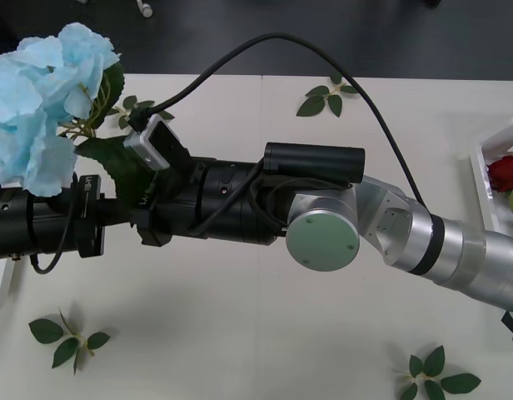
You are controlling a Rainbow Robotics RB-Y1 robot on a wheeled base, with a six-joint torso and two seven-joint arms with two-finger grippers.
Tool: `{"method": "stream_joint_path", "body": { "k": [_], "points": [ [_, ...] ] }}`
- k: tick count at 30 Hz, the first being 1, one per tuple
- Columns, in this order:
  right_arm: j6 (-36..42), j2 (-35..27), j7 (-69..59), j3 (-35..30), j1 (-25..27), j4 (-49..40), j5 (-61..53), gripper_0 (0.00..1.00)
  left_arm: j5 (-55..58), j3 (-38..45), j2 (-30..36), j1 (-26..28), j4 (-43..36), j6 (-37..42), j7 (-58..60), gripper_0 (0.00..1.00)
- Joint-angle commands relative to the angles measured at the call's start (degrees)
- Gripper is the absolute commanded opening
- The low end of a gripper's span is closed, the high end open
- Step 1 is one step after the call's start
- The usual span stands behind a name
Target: Put the red flowers into the right box and the blue flowers into the left box
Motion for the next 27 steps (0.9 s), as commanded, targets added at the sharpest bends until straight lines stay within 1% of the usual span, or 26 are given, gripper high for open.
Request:
{"method": "stream_joint_path", "body": {
  "k": [1,4,7,11,14,15,16,18,20,24,26,27],
  "points": [
    [-0.4,0.5,0.8,-0.4,-1.6,-1.3,-0.1,1.0,1.6,0.6,0.6,-0.7,-0.5,-0.6,-0.8,0.0],
    [-0.4,0.5,0.8,-0.4,-1.6,-1.3,-0.1,1.0,3.1,1.1,0.8,0.4,-0.6,-1.6,-0.8,0.0],
    [-0.4,0.5,0.8,-0.4,-1.6,-1.3,-0.1,1.0,5.4,1.4,2.5,2.3,-1.1,-3.6,-0.8,0.0],
    [-0.4,0.5,0.8,-0.4,-1.6,-1.3,-0.1,1.0,7.0,1.7,5.6,5.7,-4.6,-7.5,-0.8,0.0],
    [-0.4,0.5,0.8,-0.4,-1.6,-1.3,-0.1,1.0,9.2,2.1,8.2,9.6,-7.5,-11.8,-0.5,0.0],
    [0.0,-0.3,0.7,0.5,-0.5,-1.2,-0.2,1.0,10.3,2.7,9.2,11.6,-8.9,-14.0,1.0,0.0],
    [-0.2,-0.3,0.7,0.5,-0.5,-1.2,-0.2,1.0,10.7,3.1,9.5,12.6,-9.6,-14.9,1.6,0.0],
    [-1.0,-0.8,0.7,0.3,-0.3,-1.8,-0.5,1.0,10.9,5.6,10.3,16.2,-11.9,-17.3,3.9,0.0],
    [-1.1,-1.6,0.5,0.3,-0.2,-2.8,-2.1,1.0,11.1,7.4,11.0,18.5,-13.3,-18.4,5.9,0.0],
    [-1.1,-4.8,0.4,-0.2,-0.2,-6.6,-6.3,1.0,11.0,11.5,12.8,24.2,-16.4,-22.5,9.9,0.0],
    [-1.1,-5.5,0.3,-0.3,-0.2,-7.3,-6.5,1.0,10.9,12.1,12.9,24.9,-16.8,-23.1,10.5,0.0],
    [-0.9,-8.0,0.2,-1.1,-0.2,-9.5,-8.1,1.0,10.8,14.3,13.7,27.5,-17.6,-25.1,12.6,0.0]
  ]
}}
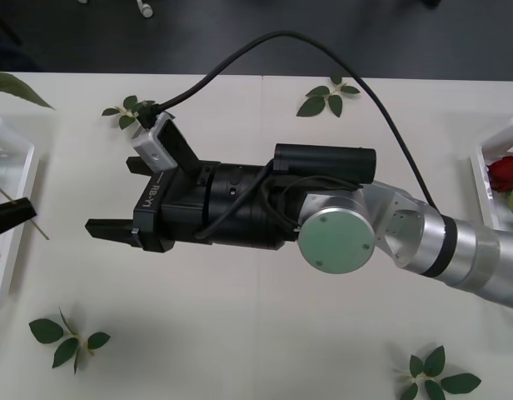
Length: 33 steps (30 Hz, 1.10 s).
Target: Put the red flowers into the right box and the blue flowers into the left box
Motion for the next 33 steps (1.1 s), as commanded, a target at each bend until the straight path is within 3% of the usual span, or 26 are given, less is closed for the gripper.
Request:
{"method": "stream_joint_path", "body": {
  "k": [1,4,9,20,25,33],
  "points": [
    [0.0,-5.6,0.1,-2.2,-0.3,-6.5,-2.8,1.0,0.2,3.7,2.8,5.0,-3.3,-3.6,5.3,0.0],
    [5.0,-9.2,0.0,-6.2,0.7,-9.5,-4.8,1.0,-2.5,6.8,3.1,7.8,-4.4,-6.5,8.7,0.0],
    [20.4,-13.5,-0.3,-19.1,4.9,-13.8,-7.5,1.0,-7.9,10.6,3.4,10.3,-4.6,-10.6,14.4,0.0],
    [48.4,-10.3,1.3,-42.0,8.8,-13.1,-10.3,1.0,-28.7,14.1,3.5,10.2,-4.3,-13.9,30.5,0.0],
    [63.0,-6.2,2.4,-50.8,9.0,-11.5,-10.1,1.0,-37.2,14.1,3.5,6.8,-0.4,-14.0,35.2,0.0],
    [79.8,-4.2,8.6,-61.0,8.7,-6.8,-10.9,1.0,-47.4,13.2,3.5,0.5,6.4,-14.0,35.1,0.0]
  ]
}}
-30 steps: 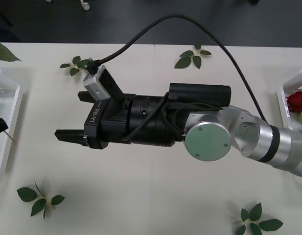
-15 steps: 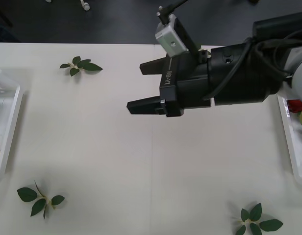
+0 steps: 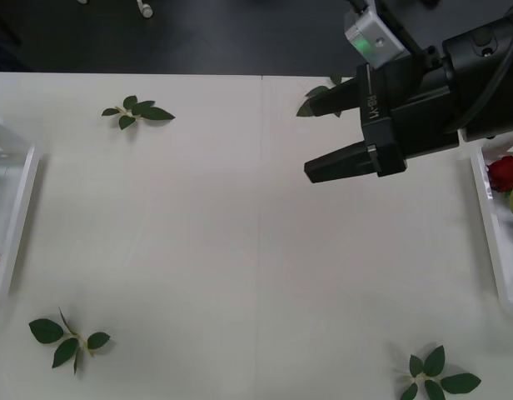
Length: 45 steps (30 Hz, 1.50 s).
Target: Put the red flowers into the right box and the blue flowers into the left box
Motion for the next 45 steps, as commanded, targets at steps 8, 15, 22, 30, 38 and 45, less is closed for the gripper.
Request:
{"method": "stream_joint_path", "body": {
  "k": [8,15,22,30,38,45],
  "points": [
    [17.1,2.1,9.3,-11.1,-0.2,2.3,-2.7,1.0,-12.1,-3.1,1.6,-9.2,8.2,-0.4,2.8,0.0],
    [19.5,4.9,17.9,-13.2,3.3,2.1,2.2,1.0,-19.6,-5.6,1.5,-14.6,14.1,-0.6,2.8,0.0],
    [13.1,5.0,23.4,-10.6,10.7,-1.5,4.4,1.0,-25.9,-9.4,1.5,-17.4,20.8,-5.4,2.9,0.0],
    [-1.0,1.5,20.6,-1.9,20.1,-13.3,10.1,1.0,-26.7,-12.3,1.5,-19.3,26.1,-10.0,2.9,0.0],
    [-20.9,-8.3,14.3,12.0,21.4,-16.5,14.7,1.0,-20.6,-12.7,2.4,-17.5,25.6,-10.0,2.7,0.94],
    [-28.6,-15.9,13.9,16.2,21.2,-16.5,12.7,1.0,-11.3,-13.2,4.0,-10.9,18.5,-9.8,2.8,1.0]
  ]
}}
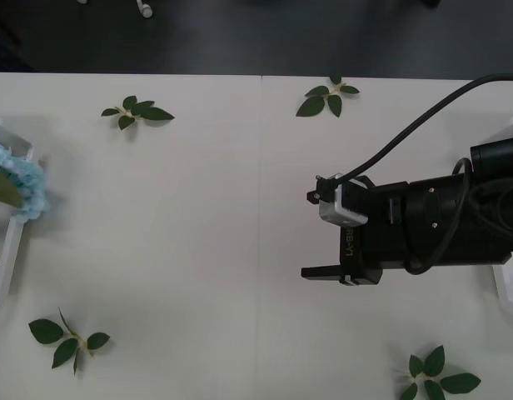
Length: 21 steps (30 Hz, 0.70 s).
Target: Put the red flowers into the right box and the blue flowers into the left box
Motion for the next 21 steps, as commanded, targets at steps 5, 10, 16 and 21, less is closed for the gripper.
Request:
{"method": "stream_joint_path", "body": {
  "k": [5,10,16,21],
  "points": [
    [-1.4,-5.0,-1.0,-1.2,-1.2,-1.6,-3.2,1.0,11.1,0.1,4.6,12.7,-13.5,-0.3,3.5,1.0],
    [-1.4,-6.1,-1.0,-1.1,-1.1,-1.6,-3.3,1.0,19.3,1.5,4.7,19.9,-21.2,-0.3,3.6,1.0],
    [-1.3,-6.5,-0.9,-1.2,-1.1,-1.6,-3.3,1.0,28.6,2.0,4.7,26.0,-28.8,-0.3,3.5,1.0],
    [-1.3,-6.8,-0.4,-1.2,-1.0,-1.6,-3.2,1.0,36.6,2.1,4.7,29.5,-36.5,-0.3,2.4,1.0]
  ]
}}
